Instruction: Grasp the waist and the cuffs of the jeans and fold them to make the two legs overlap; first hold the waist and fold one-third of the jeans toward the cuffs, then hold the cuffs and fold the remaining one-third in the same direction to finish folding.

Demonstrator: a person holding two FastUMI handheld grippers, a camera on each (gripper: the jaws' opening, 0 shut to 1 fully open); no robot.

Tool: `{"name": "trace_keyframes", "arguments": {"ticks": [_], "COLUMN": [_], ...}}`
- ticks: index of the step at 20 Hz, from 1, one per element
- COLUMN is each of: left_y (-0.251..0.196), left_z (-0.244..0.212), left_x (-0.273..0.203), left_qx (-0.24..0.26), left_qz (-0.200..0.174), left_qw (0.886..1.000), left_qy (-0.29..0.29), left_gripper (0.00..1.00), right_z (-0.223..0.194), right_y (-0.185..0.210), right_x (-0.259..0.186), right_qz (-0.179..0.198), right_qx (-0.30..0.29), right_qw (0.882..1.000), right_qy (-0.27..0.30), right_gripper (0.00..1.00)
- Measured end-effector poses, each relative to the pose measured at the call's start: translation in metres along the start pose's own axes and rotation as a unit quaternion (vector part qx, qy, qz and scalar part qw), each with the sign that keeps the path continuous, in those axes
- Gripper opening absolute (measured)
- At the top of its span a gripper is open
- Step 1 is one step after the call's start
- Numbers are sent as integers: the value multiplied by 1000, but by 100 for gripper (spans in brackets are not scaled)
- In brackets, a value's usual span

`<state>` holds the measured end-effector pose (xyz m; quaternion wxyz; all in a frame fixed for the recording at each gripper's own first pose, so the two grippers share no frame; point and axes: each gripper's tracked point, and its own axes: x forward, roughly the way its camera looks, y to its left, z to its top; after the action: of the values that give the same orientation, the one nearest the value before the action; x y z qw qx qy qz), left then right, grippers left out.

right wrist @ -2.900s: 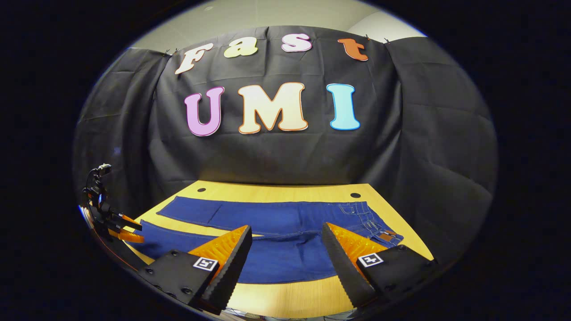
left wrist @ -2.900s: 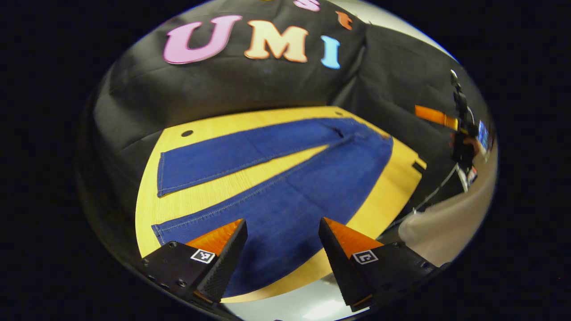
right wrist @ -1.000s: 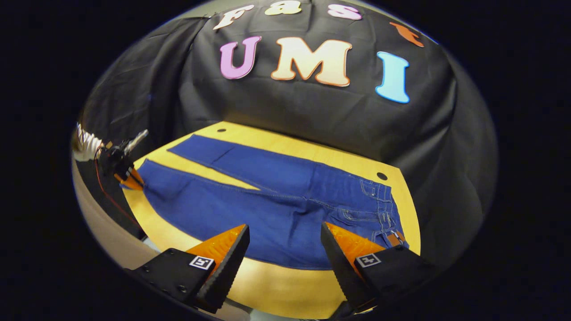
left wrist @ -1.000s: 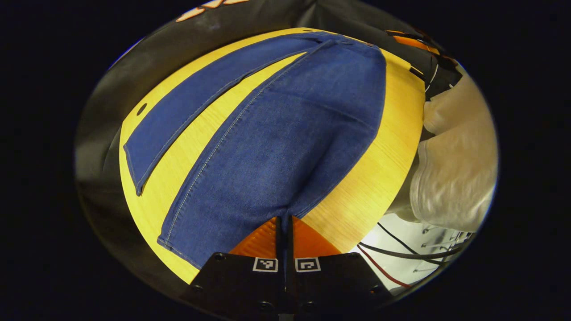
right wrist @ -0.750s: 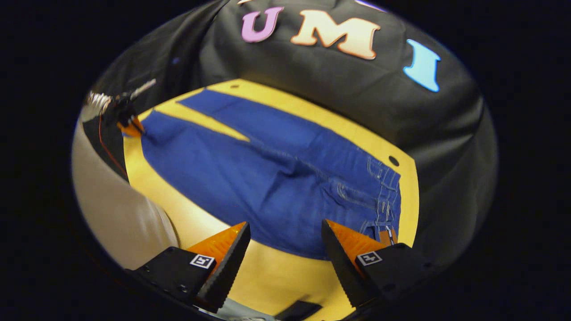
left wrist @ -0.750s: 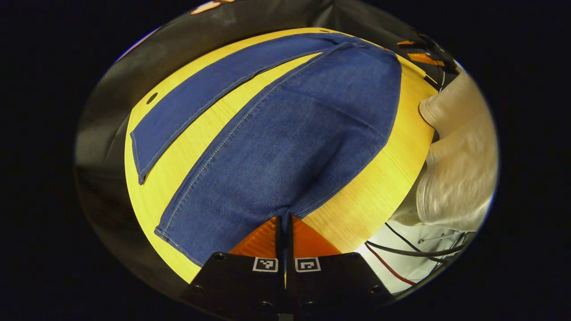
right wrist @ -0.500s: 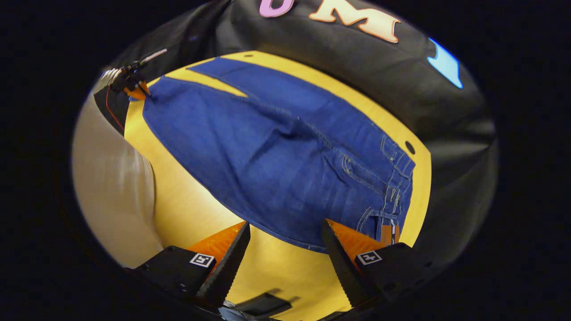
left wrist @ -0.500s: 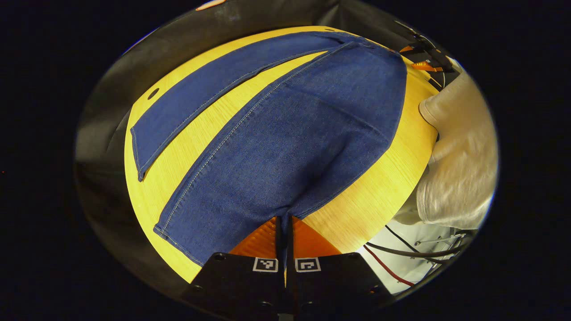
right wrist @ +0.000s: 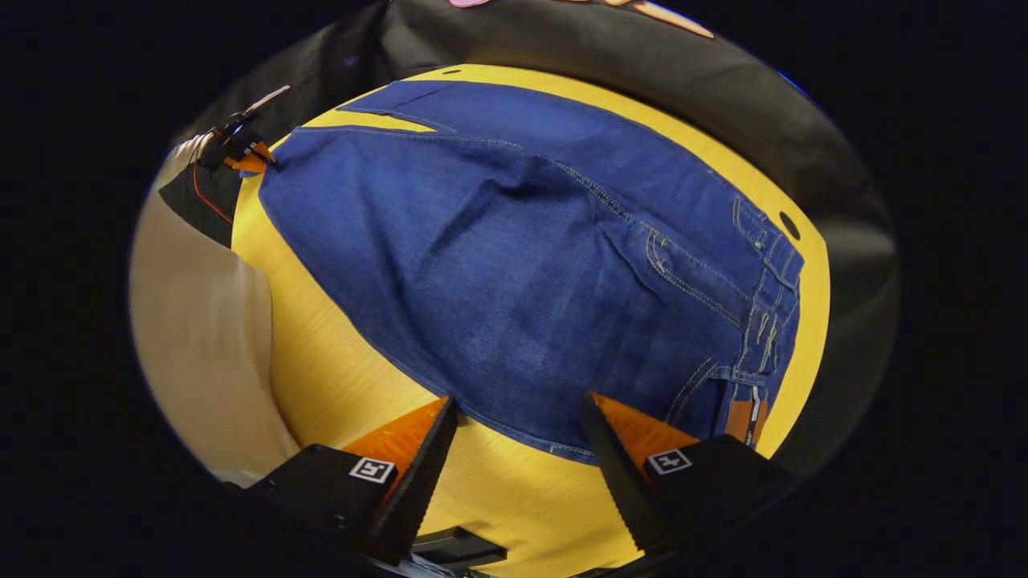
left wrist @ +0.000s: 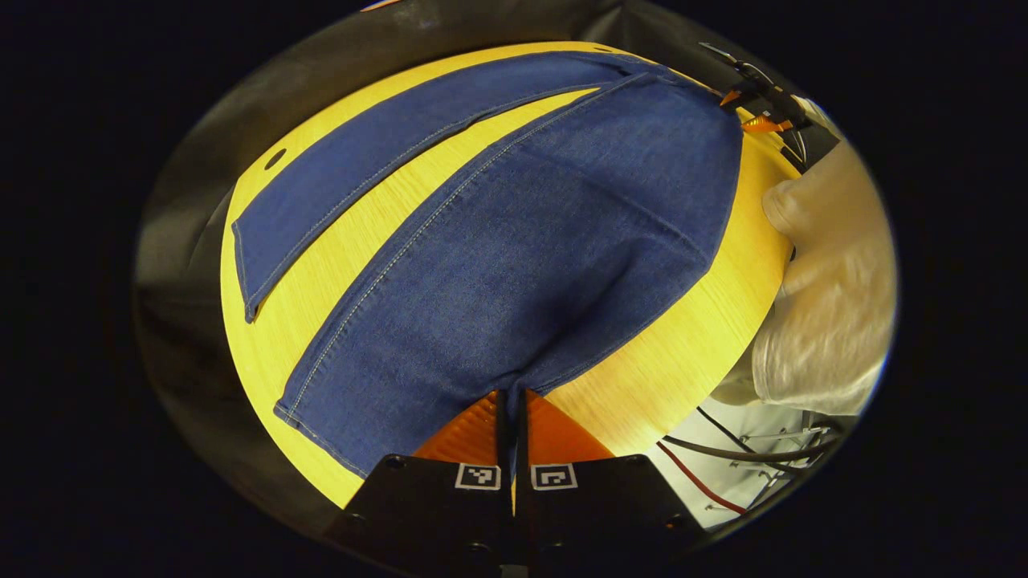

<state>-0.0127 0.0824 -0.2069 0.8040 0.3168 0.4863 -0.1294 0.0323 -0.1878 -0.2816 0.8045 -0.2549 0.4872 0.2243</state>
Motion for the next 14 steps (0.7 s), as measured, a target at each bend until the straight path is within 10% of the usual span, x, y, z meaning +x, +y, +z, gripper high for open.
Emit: {"name": "trace_keyframes", "arguments": {"ticks": [2,6,9,14], "left_y": [0,-1,0,6], "left_z": [0,-1,1,6], "left_x": [1,1,2,-1], "left_qx": [0,-13,-44,-153], "left_qz": [-2,-3,16,67], "left_qw": [1000,1000,998,983], "left_qy": [1,-4,-30,-76], "left_gripper": [0,0,1,0], "right_z": [-1,6,4,7], "right_y": [-2,-12,-12,-11], "right_x": [0,0,-4,-2], "right_qz": [-5,-19,-47,-69], "right_qx": [4,13,0,86], "right_qw": [1000,1000,999,994], "right_qy": [-4,-9,-24,6], "right_gripper": [94,60,10,5]}}
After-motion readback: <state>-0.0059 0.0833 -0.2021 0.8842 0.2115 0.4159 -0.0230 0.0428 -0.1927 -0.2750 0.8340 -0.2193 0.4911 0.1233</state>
